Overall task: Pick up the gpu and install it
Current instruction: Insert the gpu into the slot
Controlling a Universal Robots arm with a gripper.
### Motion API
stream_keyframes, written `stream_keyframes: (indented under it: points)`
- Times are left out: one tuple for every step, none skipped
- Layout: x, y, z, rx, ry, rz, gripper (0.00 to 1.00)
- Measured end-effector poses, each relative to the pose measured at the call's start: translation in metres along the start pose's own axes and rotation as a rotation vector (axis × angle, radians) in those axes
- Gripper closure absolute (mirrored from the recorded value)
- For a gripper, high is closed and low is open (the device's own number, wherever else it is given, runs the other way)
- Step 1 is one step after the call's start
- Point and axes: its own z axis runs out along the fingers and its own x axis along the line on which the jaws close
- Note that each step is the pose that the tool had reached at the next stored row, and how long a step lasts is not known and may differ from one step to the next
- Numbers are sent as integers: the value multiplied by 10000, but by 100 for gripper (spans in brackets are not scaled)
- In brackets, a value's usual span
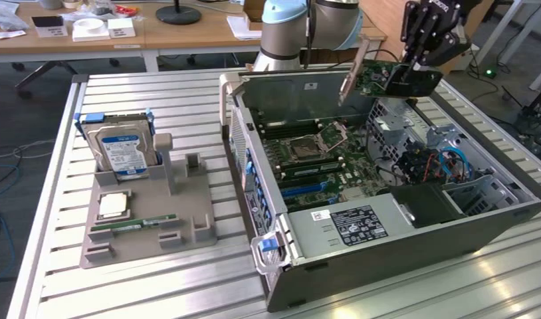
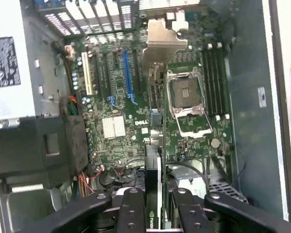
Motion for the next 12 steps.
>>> stream_keyframes:
  points:
    - [0,0,1,-4,7,-173,74]
    - [0,0,1,-8,15,-343,74]
    - [0,0,3,-12,20,-522,74]
    - [0,0,4,-17,27,-691,74]
    - [0,0,5,-21,34,-861,74]
    - [0,0,6,-24,41,-1032,74]
    - [0,0,7,-29,47,-1202,74]
    - [0,0,8,-33,54,-1369,74]
    - [0,0,9,-37,61,-1529,74]
    - [0,0,9,-41,68,-1697,74]
    - [0,-1,10,-44,73,-1836,74]
    - [0,0,10,-46,77,-1931,74]
